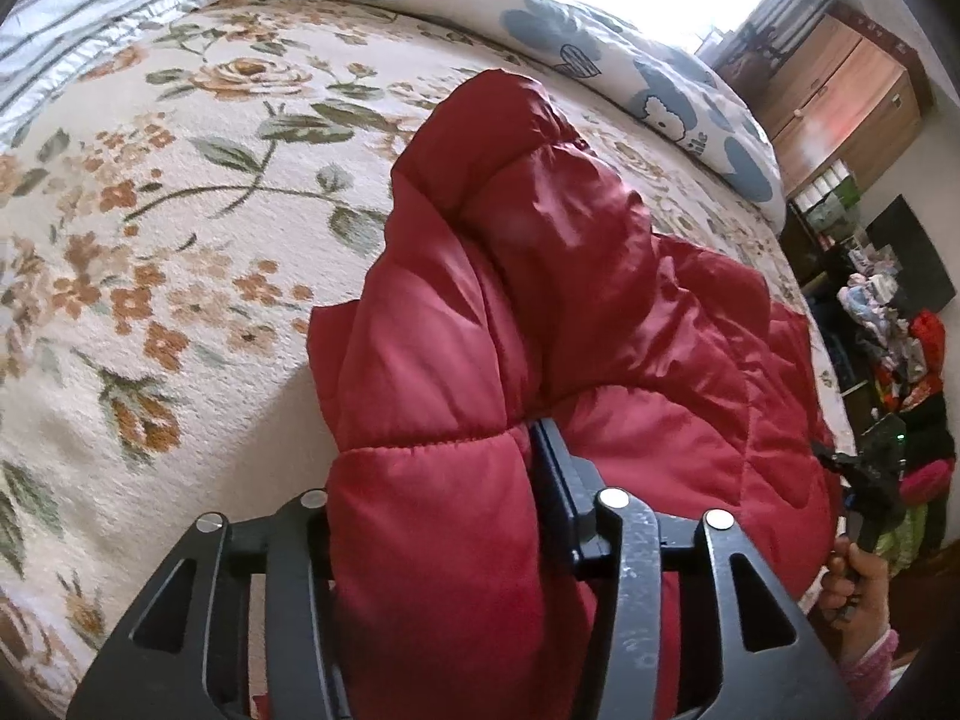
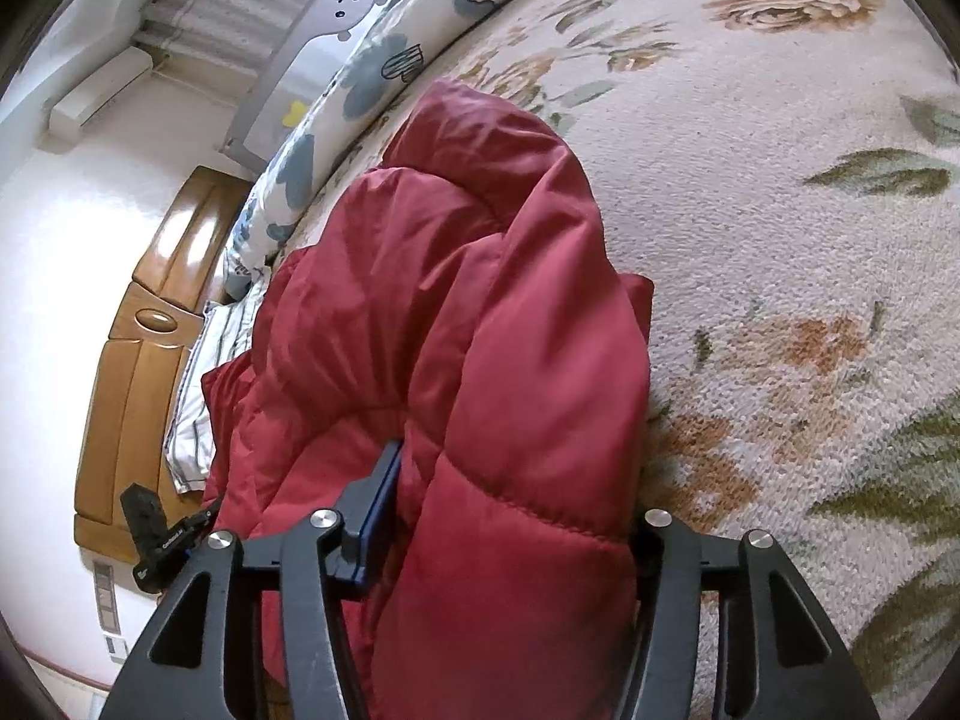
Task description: Fold large clothes
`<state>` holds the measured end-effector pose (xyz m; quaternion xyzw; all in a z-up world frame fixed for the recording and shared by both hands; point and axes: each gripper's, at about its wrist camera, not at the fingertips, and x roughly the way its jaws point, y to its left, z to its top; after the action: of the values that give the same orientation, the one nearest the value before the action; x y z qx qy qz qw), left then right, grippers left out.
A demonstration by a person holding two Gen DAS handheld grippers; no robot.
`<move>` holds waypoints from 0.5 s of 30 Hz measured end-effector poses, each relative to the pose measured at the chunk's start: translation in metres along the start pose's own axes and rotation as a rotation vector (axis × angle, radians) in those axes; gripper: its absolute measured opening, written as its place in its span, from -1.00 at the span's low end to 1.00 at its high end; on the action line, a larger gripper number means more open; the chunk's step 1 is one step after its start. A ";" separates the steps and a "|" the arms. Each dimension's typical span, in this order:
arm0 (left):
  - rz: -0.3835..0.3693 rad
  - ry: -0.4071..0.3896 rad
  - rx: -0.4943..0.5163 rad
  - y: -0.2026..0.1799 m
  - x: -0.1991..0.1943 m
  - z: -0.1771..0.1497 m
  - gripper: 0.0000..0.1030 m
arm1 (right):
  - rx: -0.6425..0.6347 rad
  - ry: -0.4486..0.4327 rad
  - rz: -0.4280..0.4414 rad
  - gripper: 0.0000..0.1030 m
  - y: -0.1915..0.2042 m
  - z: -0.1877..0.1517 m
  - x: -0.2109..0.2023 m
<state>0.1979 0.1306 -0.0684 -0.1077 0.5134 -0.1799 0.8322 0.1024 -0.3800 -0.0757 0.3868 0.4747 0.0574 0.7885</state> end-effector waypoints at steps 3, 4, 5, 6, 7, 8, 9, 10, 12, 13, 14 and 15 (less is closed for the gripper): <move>0.036 -0.021 -0.002 -0.001 -0.005 -0.001 0.13 | -0.013 -0.003 -0.020 0.21 0.003 -0.001 -0.001; 0.052 -0.030 -0.004 -0.001 -0.007 -0.001 0.16 | -0.021 -0.007 -0.033 0.23 0.005 -0.001 -0.002; 0.065 -0.038 -0.004 -0.001 -0.009 -0.001 0.22 | -0.027 -0.009 -0.043 0.28 0.006 -0.001 -0.002; 0.078 -0.048 -0.001 -0.002 -0.011 -0.001 0.26 | -0.034 -0.013 -0.056 0.32 0.007 0.000 -0.003; 0.103 -0.061 0.011 -0.004 -0.014 0.000 0.28 | -0.040 -0.017 -0.071 0.34 0.009 0.001 -0.003; 0.125 -0.068 0.019 -0.006 -0.015 0.000 0.36 | -0.044 -0.019 -0.081 0.38 0.010 0.002 -0.003; 0.159 -0.080 0.032 -0.008 -0.017 0.000 0.41 | -0.051 -0.021 -0.096 0.39 0.012 0.002 -0.003; 0.177 -0.090 0.042 -0.010 -0.020 0.000 0.41 | -0.056 -0.023 -0.106 0.40 0.014 0.002 -0.003; 0.202 -0.105 0.049 -0.013 -0.024 0.001 0.41 | -0.059 -0.032 -0.128 0.44 0.017 0.002 -0.006; 0.211 -0.111 0.051 -0.014 -0.025 0.001 0.41 | -0.059 -0.041 -0.136 0.44 0.018 0.002 -0.008; 0.224 -0.120 0.054 -0.014 -0.027 0.002 0.41 | -0.061 -0.048 -0.144 0.45 0.019 0.003 -0.010; 0.245 -0.132 0.056 -0.015 -0.030 0.002 0.41 | -0.065 -0.060 -0.157 0.46 0.020 0.003 -0.013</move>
<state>0.1849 0.1295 -0.0373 -0.0326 0.4614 -0.0840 0.8826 0.1033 -0.3732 -0.0525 0.3242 0.4776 -0.0009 0.8166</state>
